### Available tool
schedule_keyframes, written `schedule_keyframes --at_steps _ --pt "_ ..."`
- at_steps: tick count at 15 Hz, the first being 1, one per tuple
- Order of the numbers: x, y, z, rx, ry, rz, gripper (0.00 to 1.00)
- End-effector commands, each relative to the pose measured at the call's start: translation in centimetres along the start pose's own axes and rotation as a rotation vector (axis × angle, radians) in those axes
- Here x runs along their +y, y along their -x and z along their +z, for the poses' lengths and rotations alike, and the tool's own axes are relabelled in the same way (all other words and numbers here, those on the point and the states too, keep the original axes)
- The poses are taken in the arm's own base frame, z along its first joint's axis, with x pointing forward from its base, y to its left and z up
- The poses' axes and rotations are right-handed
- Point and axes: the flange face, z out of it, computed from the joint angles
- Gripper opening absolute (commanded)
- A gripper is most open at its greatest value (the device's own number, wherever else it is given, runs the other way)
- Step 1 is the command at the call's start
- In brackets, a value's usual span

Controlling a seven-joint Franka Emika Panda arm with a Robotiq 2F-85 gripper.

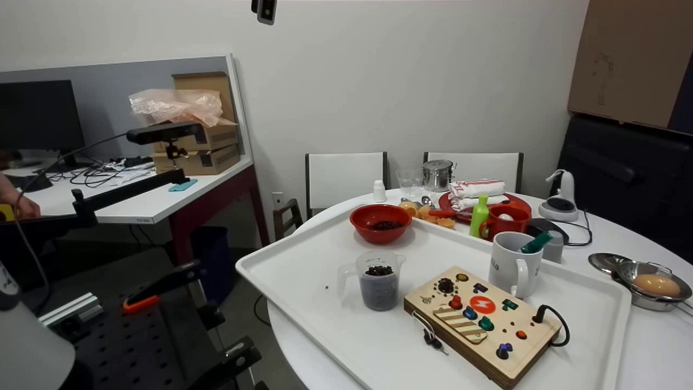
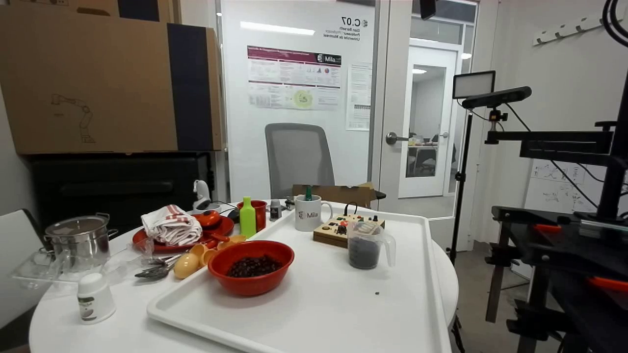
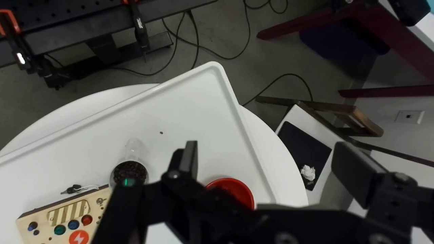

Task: Pour the contents in the clear jug into the red bowl on the table.

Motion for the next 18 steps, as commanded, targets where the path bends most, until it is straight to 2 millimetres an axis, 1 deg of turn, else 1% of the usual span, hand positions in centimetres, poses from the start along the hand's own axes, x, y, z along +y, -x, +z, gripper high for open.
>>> schedule_keyframes --at_steps 1,4,7,9,11,13,14,15,16,18 --pt "-0.1 -0.4 1.2 0.005 0.081 -0.022 1.0" --pt "-0.2 -2.1 4.2 0.079 0.226 -0.135 1.0" --pt "-0.1 -4.3 8.0 0.014 0.257 -0.302 1.0" --pt "0.4 -5.7 10.5 -0.03 0.319 -0.365 1.0" --pt "1.3 -7.5 13.1 -0.039 0.378 -0.333 1.0" --pt "2.6 -9.4 15.7 -0.056 0.397 -0.27 1.0" --pt "3.2 -10.1 16.5 -0.078 0.4 -0.222 1.0" --pt "3.4 -10.5 16.8 -0.095 0.409 -0.185 1.0" --pt "3.3 -8.8 16.2 -0.082 0.383 -0.242 1.0" --pt "3.7 -9.9 17.3 -0.102 0.39 -0.206 1.0"
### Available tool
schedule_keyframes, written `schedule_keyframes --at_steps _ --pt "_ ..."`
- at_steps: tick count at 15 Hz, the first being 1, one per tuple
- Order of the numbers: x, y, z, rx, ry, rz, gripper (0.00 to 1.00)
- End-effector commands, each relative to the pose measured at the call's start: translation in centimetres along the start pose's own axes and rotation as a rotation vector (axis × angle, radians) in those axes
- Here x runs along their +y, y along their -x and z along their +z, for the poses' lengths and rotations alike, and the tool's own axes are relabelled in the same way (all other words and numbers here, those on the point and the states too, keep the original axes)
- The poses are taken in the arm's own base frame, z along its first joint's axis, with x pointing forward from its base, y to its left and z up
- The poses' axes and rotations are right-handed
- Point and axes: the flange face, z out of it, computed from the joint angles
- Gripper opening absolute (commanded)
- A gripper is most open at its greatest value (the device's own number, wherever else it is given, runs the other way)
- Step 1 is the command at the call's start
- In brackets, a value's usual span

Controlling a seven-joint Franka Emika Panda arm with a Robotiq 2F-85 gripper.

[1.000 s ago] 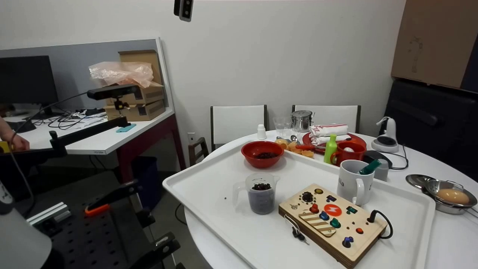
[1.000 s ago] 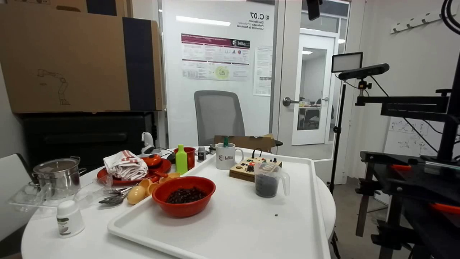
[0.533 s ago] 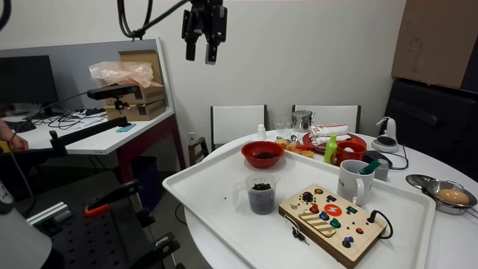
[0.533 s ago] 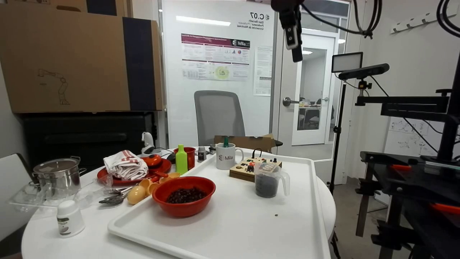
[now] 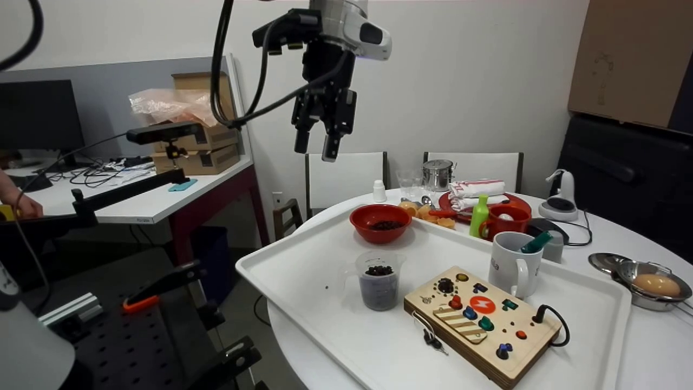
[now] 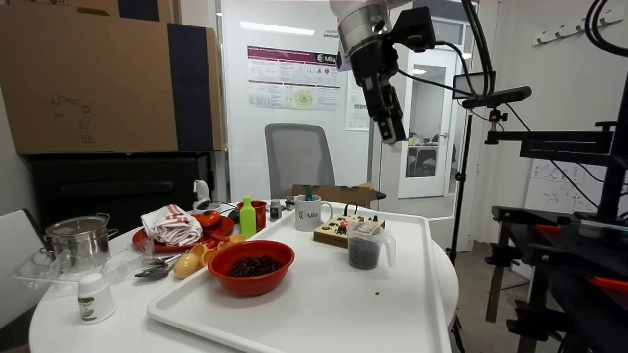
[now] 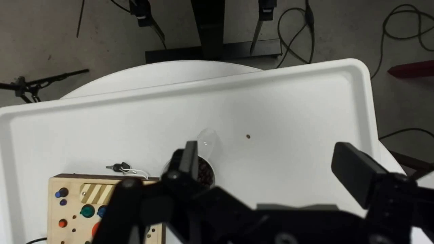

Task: Pour the contents in the clear jug into the red bowl on the table.

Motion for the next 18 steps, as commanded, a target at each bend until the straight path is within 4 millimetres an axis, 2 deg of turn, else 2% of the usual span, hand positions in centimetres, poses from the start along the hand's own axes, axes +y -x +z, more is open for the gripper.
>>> schedule_keyframes --at_steps 1,3,5,12,16,18 --pt "0.0 -0.3 0.0 -0.003 0.0 0.004 1.0" --pt "-0.1 -0.5 -0.1 0.03 0.009 0.035 1.0" --pt "0.5 -1.0 1.1 0.062 0.007 0.076 1.0" --pt "3.7 -1.0 9.1 0.046 -0.001 0.258 1.0" --pt "3.8 -2.3 13.1 -0.009 -0.026 0.256 1.0" --pt "3.6 -2.8 14.3 -0.039 -0.049 0.269 1.0"
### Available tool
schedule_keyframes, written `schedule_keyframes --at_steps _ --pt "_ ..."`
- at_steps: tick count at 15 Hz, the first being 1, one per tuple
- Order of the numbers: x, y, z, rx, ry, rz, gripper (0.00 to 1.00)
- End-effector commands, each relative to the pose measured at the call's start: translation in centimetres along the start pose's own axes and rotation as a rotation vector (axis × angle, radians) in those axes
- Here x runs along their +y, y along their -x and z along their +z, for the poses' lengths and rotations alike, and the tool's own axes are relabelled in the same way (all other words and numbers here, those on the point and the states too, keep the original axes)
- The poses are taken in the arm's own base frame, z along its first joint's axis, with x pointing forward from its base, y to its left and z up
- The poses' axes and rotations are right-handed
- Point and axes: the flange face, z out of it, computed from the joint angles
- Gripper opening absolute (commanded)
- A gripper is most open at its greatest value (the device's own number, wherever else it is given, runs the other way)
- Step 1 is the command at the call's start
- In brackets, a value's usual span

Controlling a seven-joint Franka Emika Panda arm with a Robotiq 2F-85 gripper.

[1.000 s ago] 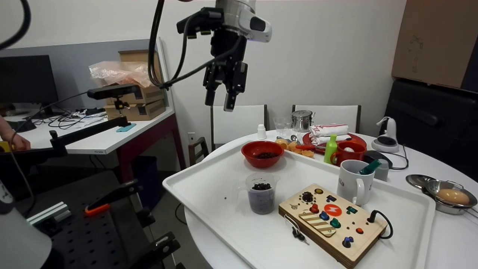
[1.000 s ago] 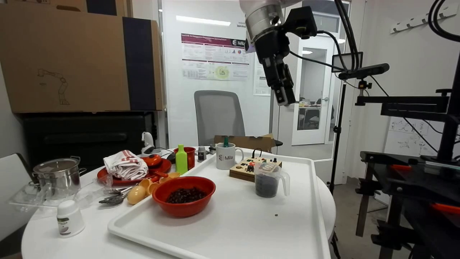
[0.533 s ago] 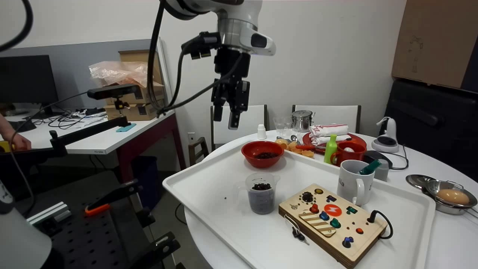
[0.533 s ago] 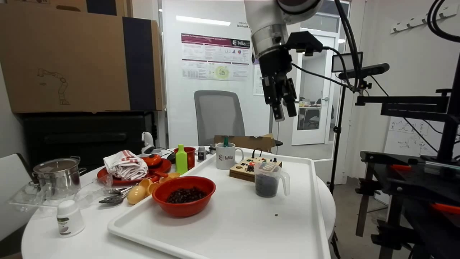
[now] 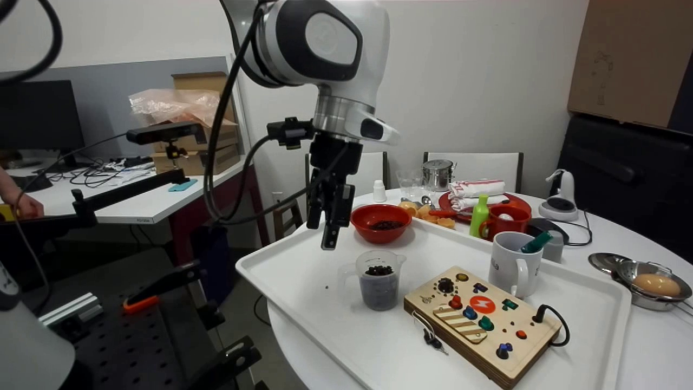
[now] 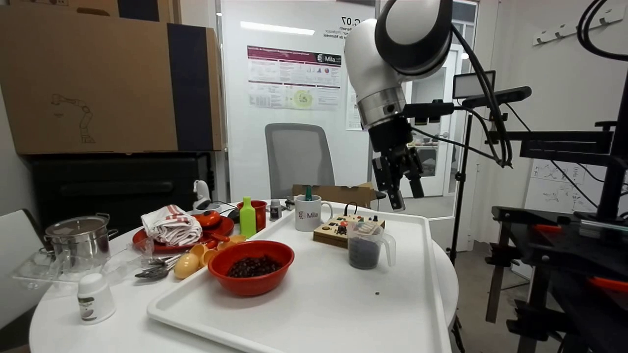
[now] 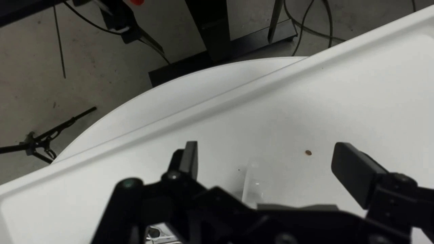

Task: Pour the contents in the clear jug into the red bowl on the table.

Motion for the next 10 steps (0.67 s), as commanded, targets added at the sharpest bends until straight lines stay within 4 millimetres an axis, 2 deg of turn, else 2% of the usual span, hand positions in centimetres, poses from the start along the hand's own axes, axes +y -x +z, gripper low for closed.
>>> schedule_keyframes --at_steps 1,2,5,10 --pt "-0.4 -1.5 1.9 -0.05 -0.029 0.027 1.0" --pt "-0.2 -0.5 1.4 -0.029 -0.009 0.019 1.0" --pt "-0.2 -0.7 1.9 -0.039 -0.007 0.02 1.0" --pt "-1.3 -1.3 2.3 0.044 0.027 -0.042 1.0"
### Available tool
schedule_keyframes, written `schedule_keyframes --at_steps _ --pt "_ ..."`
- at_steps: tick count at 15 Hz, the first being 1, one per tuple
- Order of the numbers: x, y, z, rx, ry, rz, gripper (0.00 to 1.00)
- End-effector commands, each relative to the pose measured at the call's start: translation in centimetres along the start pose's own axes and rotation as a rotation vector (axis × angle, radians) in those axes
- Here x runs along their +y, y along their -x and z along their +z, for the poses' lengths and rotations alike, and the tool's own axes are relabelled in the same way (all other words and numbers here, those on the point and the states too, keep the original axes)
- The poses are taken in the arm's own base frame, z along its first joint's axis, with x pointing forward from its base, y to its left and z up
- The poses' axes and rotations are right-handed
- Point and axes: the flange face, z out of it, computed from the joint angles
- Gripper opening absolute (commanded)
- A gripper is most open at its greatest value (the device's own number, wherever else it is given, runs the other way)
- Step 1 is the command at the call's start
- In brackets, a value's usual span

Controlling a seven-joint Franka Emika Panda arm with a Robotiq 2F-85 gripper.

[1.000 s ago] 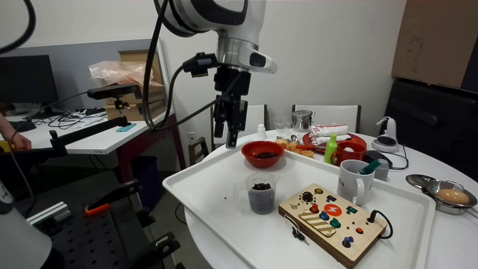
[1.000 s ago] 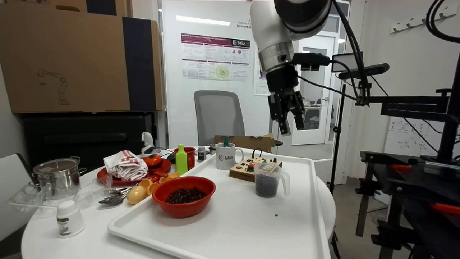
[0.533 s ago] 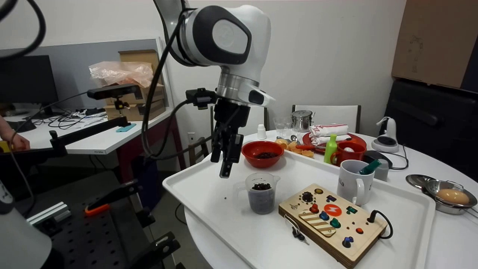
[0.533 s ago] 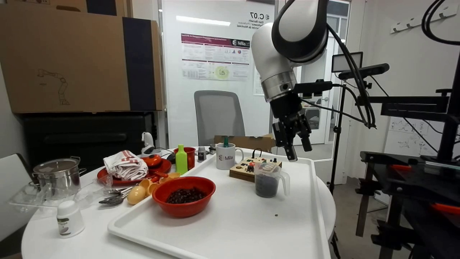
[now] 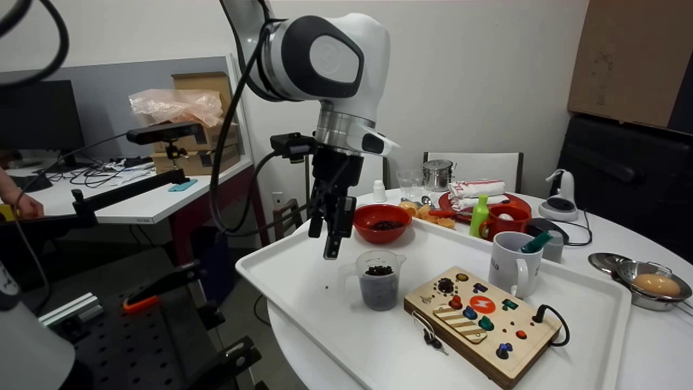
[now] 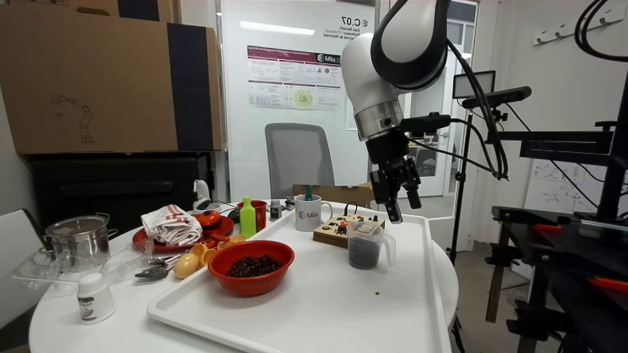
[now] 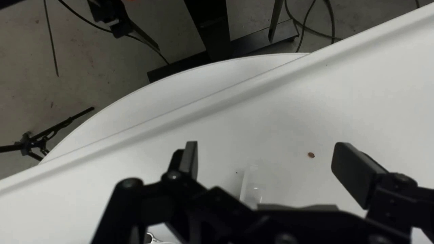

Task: Pour the contents in the clear jug into the red bowl on the table.

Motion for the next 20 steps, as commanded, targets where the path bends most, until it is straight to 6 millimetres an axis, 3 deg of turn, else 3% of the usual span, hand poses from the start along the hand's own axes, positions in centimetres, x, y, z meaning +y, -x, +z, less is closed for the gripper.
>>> schedule_keyframes --at_steps 1,10,11,14,16,20 --pt "-0.8 -0.5 0.7 0.052 0.022 -0.036 1.0" --pt "-0.7 -0.9 3.7 0.113 -0.039 0.148 1.0" --pt "-0.7 -1.0 3.0 0.101 -0.035 0.102 1.0" --pt "-0.5 -1.0 3.6 0.099 -0.032 0.123 1.0" --pt "-0.5 -1.3 2.7 0.172 -0.041 0.114 1.0" --pt "-0.6 -2.1 2.9 0.215 -0.055 0.109 1.0"
